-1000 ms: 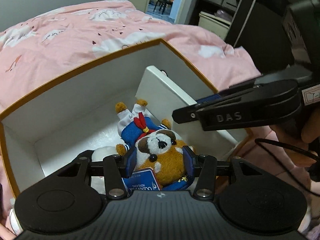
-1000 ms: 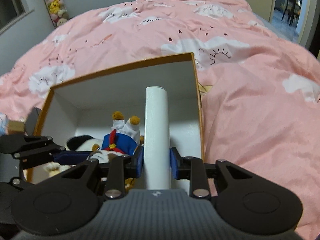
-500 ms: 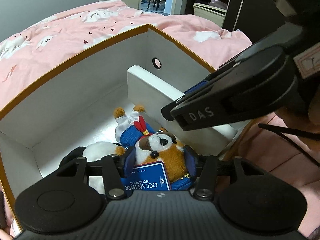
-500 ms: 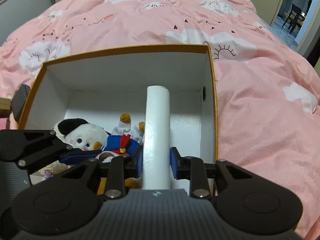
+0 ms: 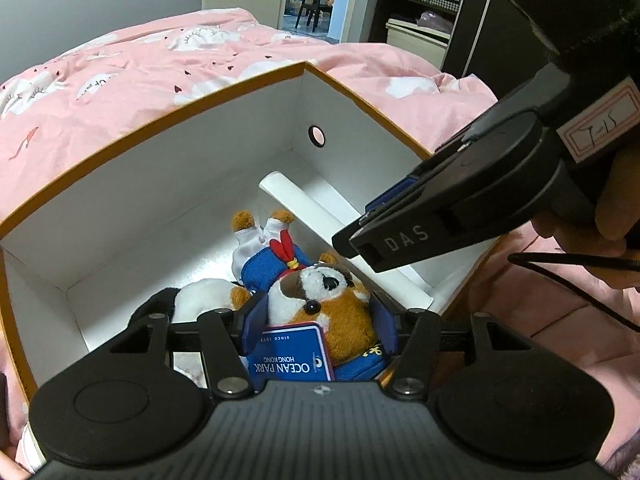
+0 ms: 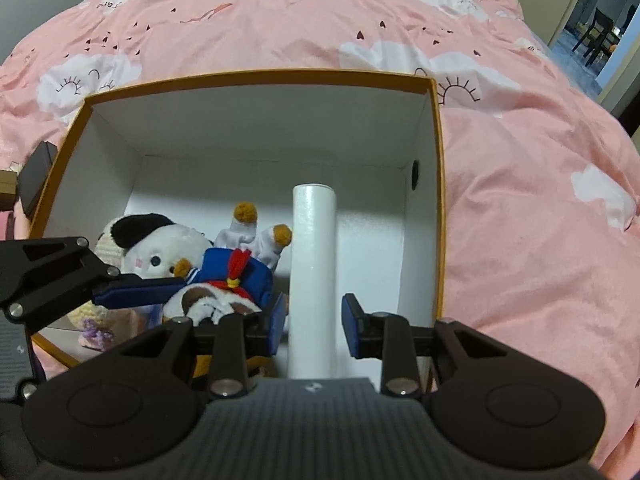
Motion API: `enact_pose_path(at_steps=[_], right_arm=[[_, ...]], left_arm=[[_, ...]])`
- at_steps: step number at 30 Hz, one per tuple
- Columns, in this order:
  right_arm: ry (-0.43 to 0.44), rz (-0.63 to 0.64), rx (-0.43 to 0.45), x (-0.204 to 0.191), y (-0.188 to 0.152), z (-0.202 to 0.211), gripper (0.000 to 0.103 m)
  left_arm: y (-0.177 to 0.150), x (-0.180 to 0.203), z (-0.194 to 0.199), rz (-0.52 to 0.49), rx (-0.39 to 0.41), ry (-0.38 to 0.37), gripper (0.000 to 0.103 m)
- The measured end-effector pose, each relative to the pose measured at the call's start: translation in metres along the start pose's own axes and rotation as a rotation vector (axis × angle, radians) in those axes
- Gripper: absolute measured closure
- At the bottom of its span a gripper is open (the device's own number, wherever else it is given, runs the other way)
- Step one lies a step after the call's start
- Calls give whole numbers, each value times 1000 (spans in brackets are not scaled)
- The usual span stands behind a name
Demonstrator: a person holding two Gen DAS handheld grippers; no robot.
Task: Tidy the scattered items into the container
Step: 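Carry the bear into the box with the left gripper while the right carries the cylinder in, then open the right gripper to drop the cylinder while the left releases the bear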
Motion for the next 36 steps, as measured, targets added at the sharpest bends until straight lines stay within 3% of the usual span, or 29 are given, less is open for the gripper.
enact_pose_path(at_steps=[5, 7, 9, 11, 14, 15, 17, 23, 28, 33, 34, 36], right_arm=[[29, 34, -4, -7, 5, 4, 72], [2, 52, -12, -9, 8, 2, 72], [-27, 70, -22, -10, 11, -2, 75], [-28, 80, -38, -10, 12, -5, 84], [-35, 94, -47, -10, 12, -7, 86], [-33, 96, -49, -10, 11, -8, 86], [-27, 99, -56, -11, 11, -10, 92], [-2, 120, -37, -19, 15, -7, 92], [13, 121, -86, -21, 17, -20, 95], [-82, 109, -87, -11, 15, -20, 95], [-100, 104, -84, -8, 15, -18, 99], [-91, 99, -93, -3, 15, -16, 101]], left_arm=[[2, 2, -7, -19, -2, 2, 36], [1, 3, -9, -22, 4, 4, 36], [0, 3, -5, -24, 15, 4, 35], [-2, 3, 3, -25, 45, 16, 35], [-4, 2, 17, -23, 75, 19, 35], [-4, 1, 20, -25, 76, 5, 37], [-4, 1, 21, -19, 70, -16, 57], [-5, -1, 3, 11, -14, -17, 74], [-8, -8, -2, 42, -40, -17, 75], [-10, -10, -6, 45, -56, -16, 75], [-10, -10, -6, 45, -56, -17, 75], [-10, -11, -6, 44, -56, -22, 75]])
Point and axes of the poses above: each gripper's, at about its wrist camera, not at the fingertips, and z roughly against the way its jaws point, x to its right, y to its top, the point moved 3 cm from there along -z, roughly the way its jaws point, and after that the axes turned 12 degrees about -x, right-handed, at the moved point
